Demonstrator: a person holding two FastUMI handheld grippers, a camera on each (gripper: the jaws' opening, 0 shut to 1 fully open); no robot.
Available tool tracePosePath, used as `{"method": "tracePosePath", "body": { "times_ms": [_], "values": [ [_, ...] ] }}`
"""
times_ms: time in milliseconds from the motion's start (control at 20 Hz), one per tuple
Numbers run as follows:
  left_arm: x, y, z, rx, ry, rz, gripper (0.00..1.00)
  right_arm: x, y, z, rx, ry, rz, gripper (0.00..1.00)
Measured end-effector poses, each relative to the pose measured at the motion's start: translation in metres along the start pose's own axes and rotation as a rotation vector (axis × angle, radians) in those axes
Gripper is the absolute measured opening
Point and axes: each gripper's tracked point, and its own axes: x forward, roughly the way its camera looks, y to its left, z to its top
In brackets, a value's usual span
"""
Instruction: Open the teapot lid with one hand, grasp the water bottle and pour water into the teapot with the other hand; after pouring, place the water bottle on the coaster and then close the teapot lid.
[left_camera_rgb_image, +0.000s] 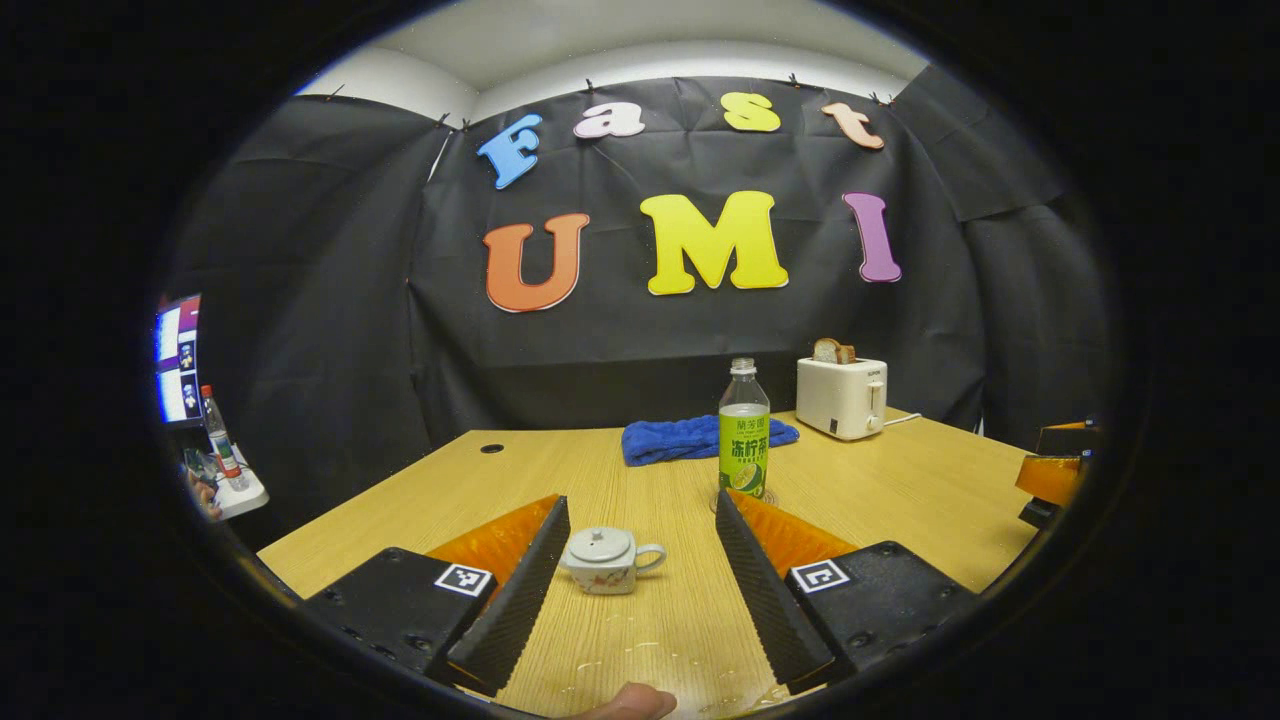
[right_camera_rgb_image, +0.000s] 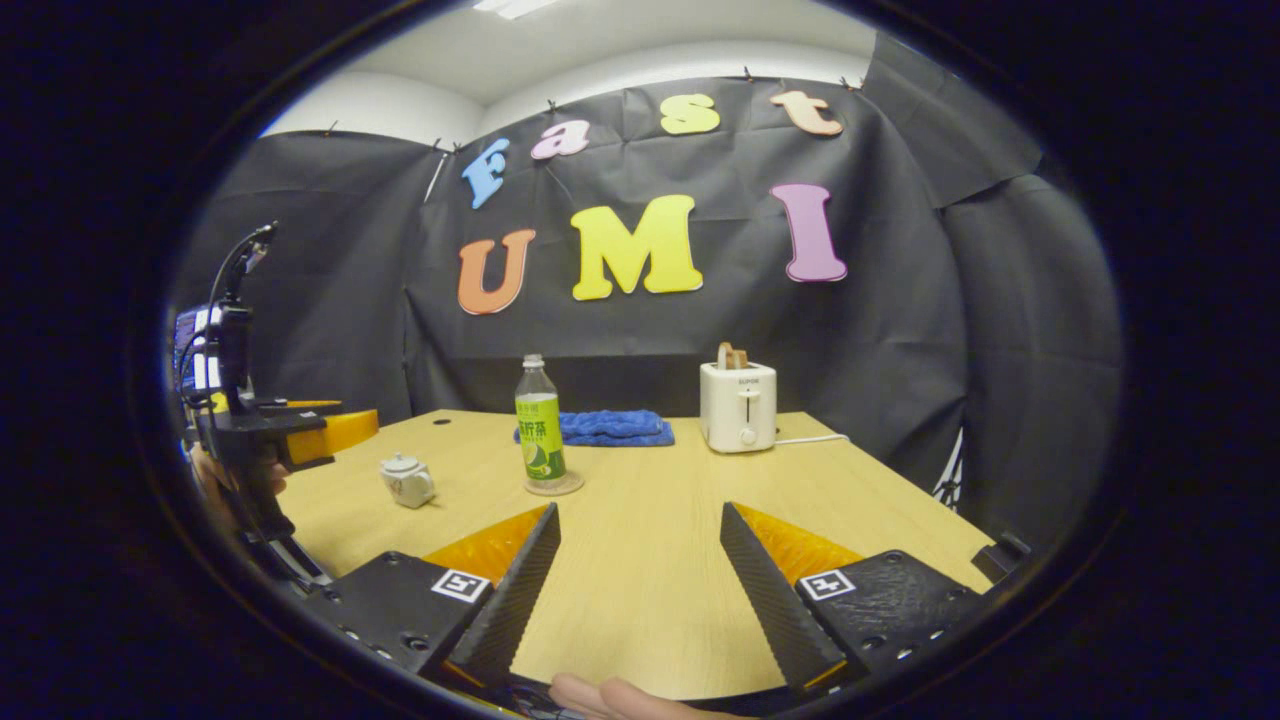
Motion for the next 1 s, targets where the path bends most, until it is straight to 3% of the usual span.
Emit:
{"method": "tracePosePath", "body": {
  "times_ms": [550, 650, 1000],
  "values": [
    [-0.042, -0.012, 0.016, -0.008, -0.055, 0.014, 0.93, -0.025, 0.008, 0.037, -0.036, -0.066, -0.03, 0.96],
    [-0.041, -0.015, 0.01, -0.021, -0.041, 0.002, 0.98, -0.023, 0.008, 0.041, -0.055, -0.071, -0.037, 0.96],
    [-0.04, 0.01, 0.007, -0.03, -0.04, 0.072, 0.97, -0.016, 0.023, 0.047, -0.053, -0.077, -0.007, 0.96]
  ]
}}
